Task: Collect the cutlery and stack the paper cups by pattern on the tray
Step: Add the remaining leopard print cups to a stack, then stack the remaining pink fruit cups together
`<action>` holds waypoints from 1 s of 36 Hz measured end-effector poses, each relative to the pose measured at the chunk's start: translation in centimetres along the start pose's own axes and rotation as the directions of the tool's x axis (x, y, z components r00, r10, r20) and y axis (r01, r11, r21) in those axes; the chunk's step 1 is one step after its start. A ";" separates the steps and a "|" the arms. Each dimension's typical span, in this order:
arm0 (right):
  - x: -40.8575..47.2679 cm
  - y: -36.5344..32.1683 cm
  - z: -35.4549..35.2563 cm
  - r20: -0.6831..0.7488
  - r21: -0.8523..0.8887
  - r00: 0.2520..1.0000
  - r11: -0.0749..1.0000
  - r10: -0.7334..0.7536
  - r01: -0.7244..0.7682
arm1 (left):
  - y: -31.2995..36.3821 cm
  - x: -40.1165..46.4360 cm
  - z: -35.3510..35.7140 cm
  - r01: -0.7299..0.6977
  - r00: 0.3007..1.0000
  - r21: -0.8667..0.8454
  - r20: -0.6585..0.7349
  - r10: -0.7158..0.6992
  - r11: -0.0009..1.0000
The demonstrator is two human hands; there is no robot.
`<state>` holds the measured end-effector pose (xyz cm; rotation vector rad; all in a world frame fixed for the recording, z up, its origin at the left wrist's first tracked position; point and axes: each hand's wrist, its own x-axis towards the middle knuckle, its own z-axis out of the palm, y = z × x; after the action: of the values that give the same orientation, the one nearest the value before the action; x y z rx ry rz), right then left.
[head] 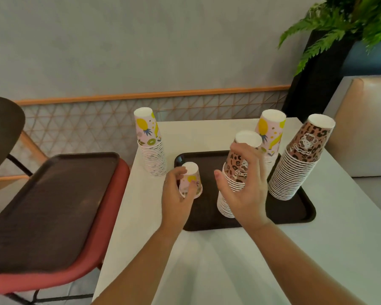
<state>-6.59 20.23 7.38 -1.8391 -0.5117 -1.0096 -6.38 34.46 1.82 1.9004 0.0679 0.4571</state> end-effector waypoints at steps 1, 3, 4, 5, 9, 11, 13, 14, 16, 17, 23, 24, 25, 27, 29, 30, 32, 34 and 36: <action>-0.1 -0.5 0.9 0.001 -0.003 1.000 1.000 0.012 -0.012 | -0.3 0.4 -0.9 -0.005 1.000 0.008 -0.020 0.005 1.000; -0.3 -1.2 2.7 0.023 -0.008 0.998 0.999 0.051 -0.051 | -1.0 1.1 -2.9 -0.006 0.999 0.016 -0.047 0.007 1.000; -0.4 -1.5 3.7 0.048 -0.017 0.996 0.997 0.072 -0.072 | -1.4 1.6 -3.9 -0.008 0.999 0.012 -0.052 0.009 1.000; -0.4 -1.7 4.7 0.085 -0.032 0.992 0.995 0.098 -0.096 | -1.8 2.0 -4.9 -0.011 0.998 0.012 -0.056 0.012 1.000; -0.3 -2.4 8.8 0.236 -0.099 0.950 0.977 0.206 -0.188 | -3.4 4.1 -8.6 0.022 0.999 0.042 -0.033 -0.020 0.999; -0.1 -2.5 10.8 0.279 -0.122 0.917 0.957 0.286 -0.261 | -4.1 5.2 -9.9 0.074 0.997 0.034 0.021 -0.075 0.997; -0.1 -2.5 12.8 0.321 -0.160 0.874 0.930 0.366 -0.330 | -4.8 6.4 -11.0 0.127 0.988 0.062 0.079 -0.132 0.990; -0.1 -2.4 13.7 0.337 -0.181 0.855 0.918 0.396 -0.354 | -5.1 7.1 -11.4 0.141 0.983 0.082 0.109 -0.149 0.987; -0.1 -2.4 15.2 0.354 -0.204 0.836 0.907 0.419 -0.368 | -5.9 8.3 -12.1 0.162 0.969 0.098 0.171 -0.177 0.982; 0.0 -2.4 15.9 0.358 -0.211 0.833 0.905 0.422 -0.368 | -6.2 9.0 -12.4 0.173 0.962 0.098 0.195 -0.189 0.980; 0.7 -1.1 18.7 0.360 -0.217 0.804 0.881 0.472 -0.420 | -8.0 12.4 -12.2 0.208 0.941 0.118 0.249 -0.232 0.971; 0.9 -0.8 19.0 0.353 -0.219 0.802 0.876 0.481 -0.429 | -8.1 12.7 -12.0 0.206 0.940 0.110 0.254 -0.228 0.972; 1.1 -0.6 19.3 0.347 -0.215 0.801 0.873 0.488 -0.439 | -8.1 12.8 -11.8 0.208 0.938 0.104 0.260 -0.229 0.973; 1.7 0.3 20.2 0.342 -0.196 0.791 0.862 0.507 -0.468 | -8.8 13.7 -11.2 0.225 0.932 0.104 0.268 -0.245 0.969; 2.4 1.3 21.2 0.337 -0.185 0.780 0.849 0.528 -0.495 | -9.6 14.4 -10.5 0.252 0.922 0.119 0.270 -0.276 0.960; 2.7 1.9 21.8 0.331 -0.183 0.776 0.843 0.537 -0.505 | -9.9 14.8 -10.2 0.263 0.919 0.123 0.270 -0.287 0.957; 3.1 3.0 22.8 0.323 -0.168 0.770 0.834 0.550 -0.525 | -10.5 15.4 -9.5 0.282 0.912 0.110 0.276 -0.302 0.953; 3.5 3.8 23.9 0.312 -0.144 0.765 0.824 0.564 -0.549 | -11.0 15.8 -9.0 0.286 0.910 0.093 0.284 -0.301 0.954; 3.8 4.4 24.8 0.298 -0.121 0.766 0.818 0.570 -0.562 | -11.5 16.3 -8.5 0.286 0.912 0.073 0.285 -0.295 0.955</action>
<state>9.20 39.71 2.79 -2.0141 -0.0998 -0.3015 7.65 50.63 -1.52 1.9282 0.1602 -0.0307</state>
